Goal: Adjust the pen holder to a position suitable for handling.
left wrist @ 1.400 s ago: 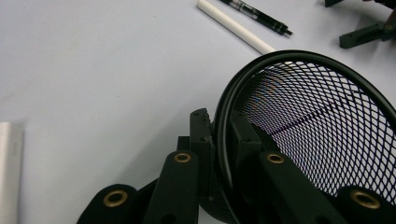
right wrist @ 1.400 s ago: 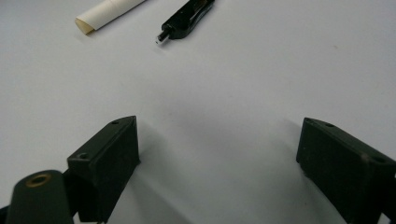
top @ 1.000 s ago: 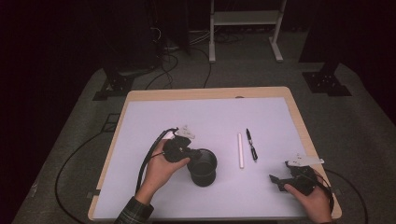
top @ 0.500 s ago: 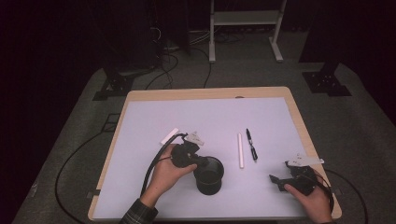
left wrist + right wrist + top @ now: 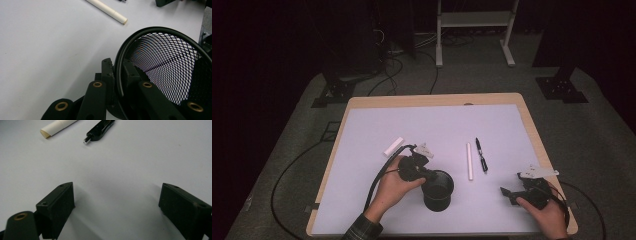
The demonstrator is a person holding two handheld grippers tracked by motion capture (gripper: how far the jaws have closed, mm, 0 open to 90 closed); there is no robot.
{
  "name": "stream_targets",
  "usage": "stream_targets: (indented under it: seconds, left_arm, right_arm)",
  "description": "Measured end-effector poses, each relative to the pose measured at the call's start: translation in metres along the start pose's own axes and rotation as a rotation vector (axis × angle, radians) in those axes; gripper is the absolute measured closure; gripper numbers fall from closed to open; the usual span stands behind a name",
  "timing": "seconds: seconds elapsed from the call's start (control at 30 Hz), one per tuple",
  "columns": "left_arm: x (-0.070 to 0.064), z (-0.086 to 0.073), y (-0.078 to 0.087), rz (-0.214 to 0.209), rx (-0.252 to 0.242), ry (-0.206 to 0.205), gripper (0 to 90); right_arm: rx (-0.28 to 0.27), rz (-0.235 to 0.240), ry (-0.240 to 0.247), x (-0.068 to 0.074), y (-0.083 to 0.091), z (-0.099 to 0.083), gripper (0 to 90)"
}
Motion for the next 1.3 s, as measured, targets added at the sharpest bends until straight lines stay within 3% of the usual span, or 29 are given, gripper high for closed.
stream_targets:
  seconds: [0.17, 0.3, 0.6, 0.83, 1.3]
  left_arm:
    - [0.0, 0.0, 0.0, 0.007, -0.001, -0.005, 81.9]
    - [0.0, 0.002, 0.002, 0.006, -0.019, -0.002, 76.1]
    - [0.001, 0.005, 0.018, 0.014, -0.071, -0.003, 62.2]
    - [-0.001, 0.008, 0.036, 0.022, -0.112, -0.007, 56.3]
    - [0.009, -0.004, 0.065, 0.074, -0.14, 0.013, 55.7]
  right_arm:
    - [0.0, 0.0, 0.0, 0.0, 0.0, 0.0, 12.0]
    - [0.0, 0.0, 0.0, 0.0, 0.0, 0.0, 12.0]
    - [0.0, 0.0, 0.0, 0.0, 0.0, 0.0, 12.0]
    - [0.0, 0.0, 0.0, 0.0, 0.0, 0.0, 12.0]
    - [0.0, 0.0, -0.001, 0.0, 0.0, 0.0, 12.0]
Point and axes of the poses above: each handheld gripper's, and its own axes: y roughly backward along the jaws, z roughly out of its top, x roughly to its left, the point moved 8 cm from there along -y, roughly forward along the jaws, and after that the axes turned 8 degrees about -x, right-handed, at the moved point
